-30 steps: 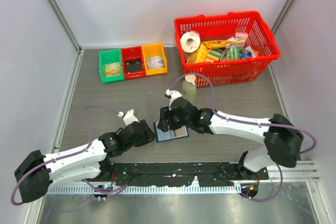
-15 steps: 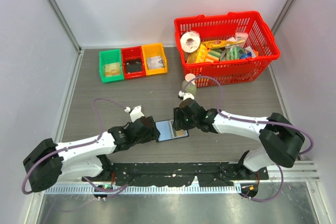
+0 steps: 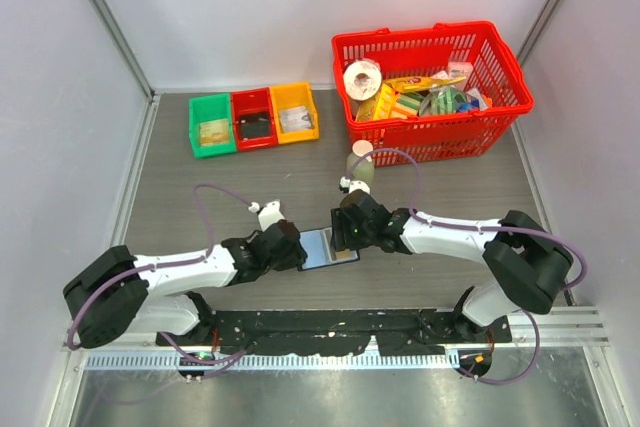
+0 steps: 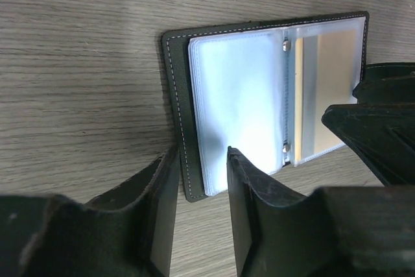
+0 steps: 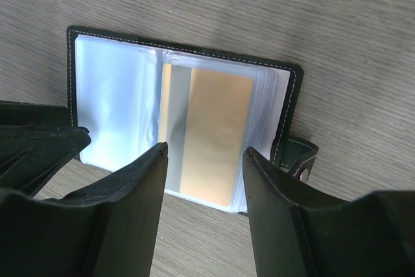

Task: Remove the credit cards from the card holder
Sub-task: Open the card holder at the center of the board.

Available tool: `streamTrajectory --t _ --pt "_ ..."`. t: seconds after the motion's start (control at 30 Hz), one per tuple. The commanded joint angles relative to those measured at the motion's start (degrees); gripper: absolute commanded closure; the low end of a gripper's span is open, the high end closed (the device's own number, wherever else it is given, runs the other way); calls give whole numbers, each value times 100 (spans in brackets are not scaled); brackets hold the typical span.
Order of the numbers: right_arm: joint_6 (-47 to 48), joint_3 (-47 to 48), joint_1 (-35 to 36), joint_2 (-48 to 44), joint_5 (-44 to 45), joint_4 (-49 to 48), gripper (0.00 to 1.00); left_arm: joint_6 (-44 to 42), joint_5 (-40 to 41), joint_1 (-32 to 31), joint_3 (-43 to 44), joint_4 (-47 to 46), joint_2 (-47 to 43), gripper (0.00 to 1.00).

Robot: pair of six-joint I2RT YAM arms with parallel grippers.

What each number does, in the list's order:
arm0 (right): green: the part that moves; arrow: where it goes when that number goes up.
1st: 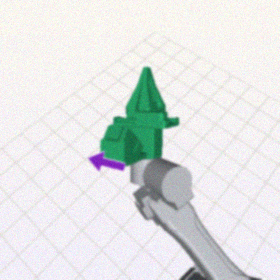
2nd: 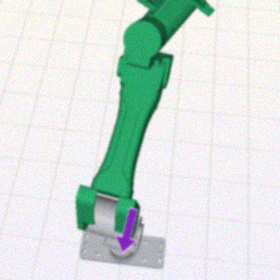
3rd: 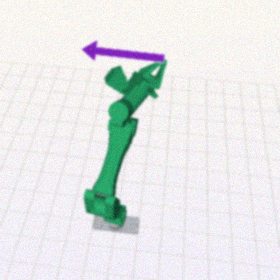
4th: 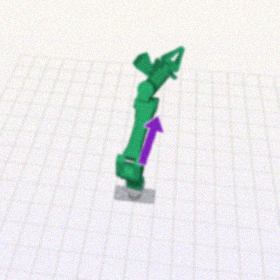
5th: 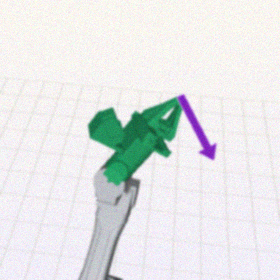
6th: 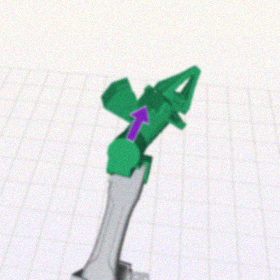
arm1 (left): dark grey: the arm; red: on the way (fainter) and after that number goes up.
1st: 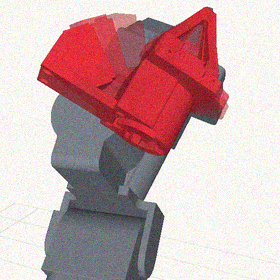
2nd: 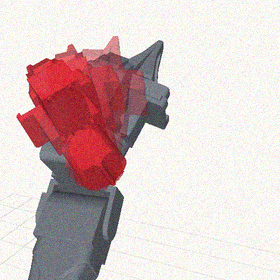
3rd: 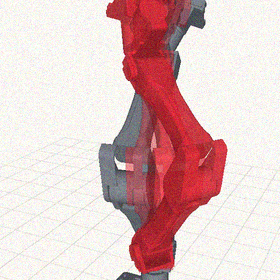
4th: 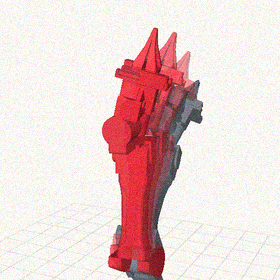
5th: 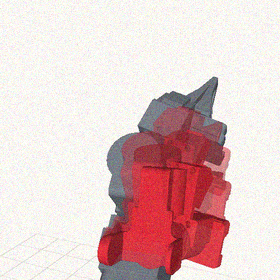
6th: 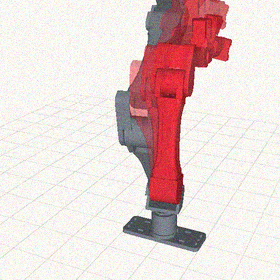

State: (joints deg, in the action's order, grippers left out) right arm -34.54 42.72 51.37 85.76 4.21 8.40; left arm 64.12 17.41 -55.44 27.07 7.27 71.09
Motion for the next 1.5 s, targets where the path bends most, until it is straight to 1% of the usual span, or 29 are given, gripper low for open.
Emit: streamTrajectory --t 0.0,0.27,0.3,0.53,0.67,0.97,1.1,1.3,1.47 --pt "-61 -27 13 99 1 -269 45 13 -97 -19 -97 -59 133 65" --pt "-114 -53 4 91 -333 -488 45 48 -229 -19 -114 -182 230 81" --pt "-114 -62 13 64 -603 -558 46 66 -247 -19 -114 -199 256 84" --pt "-237 -44 22 -129 -1036 -990 49 83 -308 -19 -106 -261 318 90" --pt "-254 35 22 -269 -1246 -1095 52 92 -300 -19 -132 -261 283 91" --pt "-307 131 30 -349 -1466 -1209 57 127 -326 -11 -167 -270 248 90" --pt "-351 184 83 -279 -1624 -1315 60 189 -247 -11 -237 -147 2 85" --pt "-299 395 189 -51 -1774 -1341 60 277 -54 -19 -413 301 -718 71" --pt "-150 334 127 -234 -1222 -1043 60 268 34 -19 -431 600 -1378 66"
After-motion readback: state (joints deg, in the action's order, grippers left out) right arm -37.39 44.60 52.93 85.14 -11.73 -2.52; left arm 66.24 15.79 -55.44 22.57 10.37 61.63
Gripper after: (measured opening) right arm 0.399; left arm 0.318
